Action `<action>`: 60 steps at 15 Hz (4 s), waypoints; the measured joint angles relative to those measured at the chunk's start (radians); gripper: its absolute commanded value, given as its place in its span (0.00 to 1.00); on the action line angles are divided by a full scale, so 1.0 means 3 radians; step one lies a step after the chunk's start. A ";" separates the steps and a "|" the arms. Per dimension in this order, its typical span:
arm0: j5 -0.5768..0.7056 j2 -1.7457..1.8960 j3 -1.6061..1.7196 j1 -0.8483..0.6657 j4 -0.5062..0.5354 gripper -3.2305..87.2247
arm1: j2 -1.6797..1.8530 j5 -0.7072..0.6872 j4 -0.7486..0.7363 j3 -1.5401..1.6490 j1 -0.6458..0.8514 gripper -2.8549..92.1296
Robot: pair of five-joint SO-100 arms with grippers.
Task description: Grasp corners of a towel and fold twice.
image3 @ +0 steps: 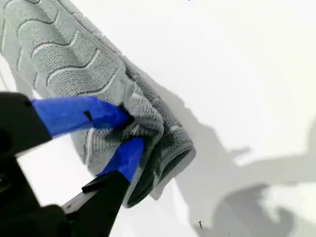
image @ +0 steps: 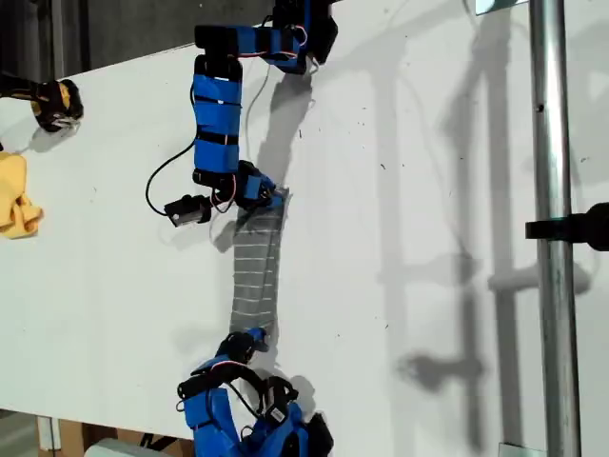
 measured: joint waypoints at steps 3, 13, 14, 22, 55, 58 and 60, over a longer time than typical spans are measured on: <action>-0.0143 0.0890 -0.0112 0.0066 0.0522 0.29 | 0.0619 0.0000 0.0271 0.0000 0.0061 0.34; -0.0905 0.4888 0.1877 0.0762 -0.0061 0.16 | 0.3993 0.0936 0.0378 0.2373 0.0138 0.34; -0.0926 0.4991 0.2071 0.0895 -0.0194 0.16 | 0.4556 0.1156 0.0378 0.2787 0.0026 0.34; -0.0839 0.5108 0.2925 0.1237 -0.0695 0.15 | 0.6248 0.2035 0.0199 0.4029 -0.0537 0.36; -0.0926 0.5108 0.2981 0.1416 -0.0470 0.05 | 0.2219 0.1053 -0.0358 0.2158 0.0399 0.03; -0.0926 0.5108 0.2981 0.1416 -0.0470 0.05 | 0.3405 0.1391 0.0455 0.2700 0.0399 0.03; -0.0926 0.5108 0.2981 0.1416 -0.0470 0.05 | 0.3845 0.1698 0.0762 0.2955 0.0230 0.03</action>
